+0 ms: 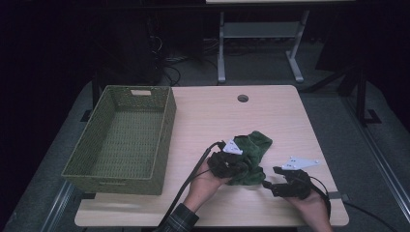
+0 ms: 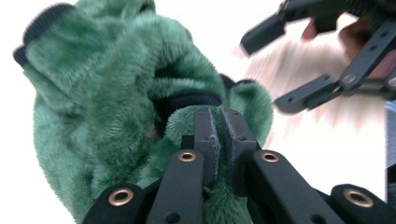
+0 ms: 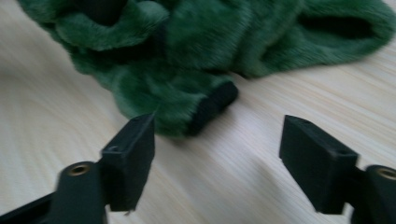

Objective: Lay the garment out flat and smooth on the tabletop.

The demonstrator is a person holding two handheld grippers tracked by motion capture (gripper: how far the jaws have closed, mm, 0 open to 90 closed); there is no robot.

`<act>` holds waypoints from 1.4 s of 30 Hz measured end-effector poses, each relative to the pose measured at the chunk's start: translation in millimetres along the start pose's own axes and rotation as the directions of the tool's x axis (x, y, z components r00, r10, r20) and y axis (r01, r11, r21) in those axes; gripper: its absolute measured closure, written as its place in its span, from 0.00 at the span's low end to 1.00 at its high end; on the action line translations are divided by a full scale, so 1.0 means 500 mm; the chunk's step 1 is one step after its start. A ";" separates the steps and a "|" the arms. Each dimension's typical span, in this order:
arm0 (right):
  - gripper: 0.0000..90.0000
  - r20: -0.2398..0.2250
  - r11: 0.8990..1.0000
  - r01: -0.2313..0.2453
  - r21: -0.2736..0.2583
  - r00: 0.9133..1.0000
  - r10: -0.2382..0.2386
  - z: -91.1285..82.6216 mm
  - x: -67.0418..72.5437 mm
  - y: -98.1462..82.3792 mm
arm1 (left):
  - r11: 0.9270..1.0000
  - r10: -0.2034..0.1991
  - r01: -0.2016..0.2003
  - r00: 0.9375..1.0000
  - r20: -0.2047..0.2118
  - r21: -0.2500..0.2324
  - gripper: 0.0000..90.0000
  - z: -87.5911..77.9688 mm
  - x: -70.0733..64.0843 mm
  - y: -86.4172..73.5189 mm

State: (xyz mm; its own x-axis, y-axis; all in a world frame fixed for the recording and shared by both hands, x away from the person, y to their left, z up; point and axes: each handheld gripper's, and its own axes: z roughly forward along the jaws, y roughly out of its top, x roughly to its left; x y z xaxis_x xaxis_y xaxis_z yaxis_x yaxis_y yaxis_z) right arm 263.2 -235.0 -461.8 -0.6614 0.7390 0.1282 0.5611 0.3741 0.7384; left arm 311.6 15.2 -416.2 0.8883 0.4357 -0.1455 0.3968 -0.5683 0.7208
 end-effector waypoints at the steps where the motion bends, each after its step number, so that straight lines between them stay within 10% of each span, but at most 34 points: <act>1: 0.38 -0.014 1.000 0.003 0.001 1.000 -0.003 0.002 0.002 0.003 | 1.000 -0.004 0.004 1.000 0.003 -0.005 0.95 -0.004 0.000 0.002; 14: 0.90 -0.073 0.998 -0.025 0.065 0.997 0.030 0.019 0.009 0.007 | 1.000 0.000 0.001 1.000 0.013 -0.030 0.95 -0.025 0.002 0.012; 26: 0.92 0.078 0.997 0.021 0.080 0.997 -0.028 -0.019 -0.015 0.003 | 1.000 -0.015 0.015 1.000 -0.004 0.003 0.96 -0.085 0.039 -0.021; 42: 0.92 0.115 0.994 0.030 0.102 0.993 -0.042 -0.030 -0.017 -0.010 | 0.996 -0.073 0.072 0.997 0.008 0.049 0.96 -0.116 0.067 -0.119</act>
State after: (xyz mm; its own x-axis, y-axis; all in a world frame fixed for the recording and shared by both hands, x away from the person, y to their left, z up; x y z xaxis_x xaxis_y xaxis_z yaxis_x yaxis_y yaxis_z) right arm 258.6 -251.5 -456.9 -0.6228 0.7821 0.0204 0.5888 0.4514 0.6705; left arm 304.4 104.1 -424.5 0.8589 0.4702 -0.2032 0.4708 -0.5686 0.6745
